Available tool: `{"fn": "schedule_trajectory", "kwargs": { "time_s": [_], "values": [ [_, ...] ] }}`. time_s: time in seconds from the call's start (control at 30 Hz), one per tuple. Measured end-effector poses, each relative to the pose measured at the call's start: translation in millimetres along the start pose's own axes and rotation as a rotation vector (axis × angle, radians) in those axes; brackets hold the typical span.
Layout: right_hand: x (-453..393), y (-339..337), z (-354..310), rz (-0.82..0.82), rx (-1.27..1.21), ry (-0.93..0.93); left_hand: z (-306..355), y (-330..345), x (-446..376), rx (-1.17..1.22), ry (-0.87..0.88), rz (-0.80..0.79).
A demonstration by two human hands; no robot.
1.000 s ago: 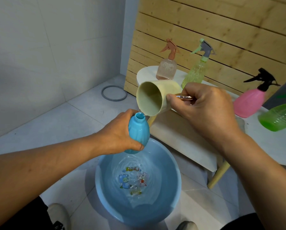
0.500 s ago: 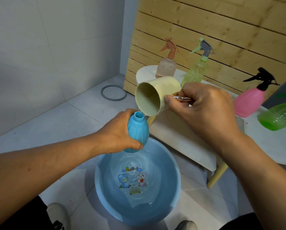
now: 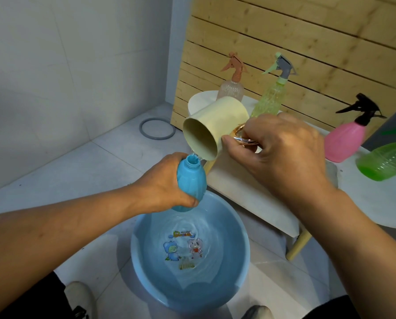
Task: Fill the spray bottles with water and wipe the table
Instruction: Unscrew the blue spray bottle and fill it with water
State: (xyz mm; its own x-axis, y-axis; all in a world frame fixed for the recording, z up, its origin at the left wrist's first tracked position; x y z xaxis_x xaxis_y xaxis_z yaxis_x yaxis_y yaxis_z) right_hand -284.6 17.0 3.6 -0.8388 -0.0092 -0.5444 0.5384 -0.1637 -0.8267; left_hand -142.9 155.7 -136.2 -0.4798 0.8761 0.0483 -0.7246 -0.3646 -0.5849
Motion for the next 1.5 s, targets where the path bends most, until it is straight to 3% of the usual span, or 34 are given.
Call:
{"fn": "schedule_trajectory", "kwargs": {
  "time_s": [0.4, 0.67, 0.93, 1.2, 1.5],
  "values": [
    [1.4, 0.1, 0.0, 0.025, -0.088, -0.009, 0.5, -0.6, -1.8, -0.008, -0.011, -0.007],
    [-0.9, 41.1, 40.6, -0.127, -0.897, 0.618, -2.1, -0.4, -2.0, 0.065, -0.058, 0.044],
    [14.4, 145.9, 35.2, -0.78, -1.158, 0.897, -2.3, -2.9, -6.2, 0.078, -0.06, 0.065],
    [55.1, 249.4, 39.4, -1.115, -0.997, 0.773, -15.6, 1.8, -14.4, 0.065, -0.102, 0.06],
    [138.4, 330.6, 54.6, -1.334, -0.283, 0.508, -26.8, 2.9, -22.9, 0.029, -0.12, 0.094]
  ]
}}
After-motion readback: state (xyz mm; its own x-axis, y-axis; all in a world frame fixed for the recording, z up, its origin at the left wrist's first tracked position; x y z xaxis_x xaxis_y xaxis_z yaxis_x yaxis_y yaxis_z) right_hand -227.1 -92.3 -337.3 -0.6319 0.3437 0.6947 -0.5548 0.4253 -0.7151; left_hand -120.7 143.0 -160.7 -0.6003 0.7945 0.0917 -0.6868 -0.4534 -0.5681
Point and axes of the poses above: each hand's wrist, its own x-axis away from the middle knuckle, its own y-axis out of the palm, z = x × y, the point moved 3 cm from there along -x, towards the middle knuckle, and after that the axes turned 13 degrees about -z, right-handed, at the moved point
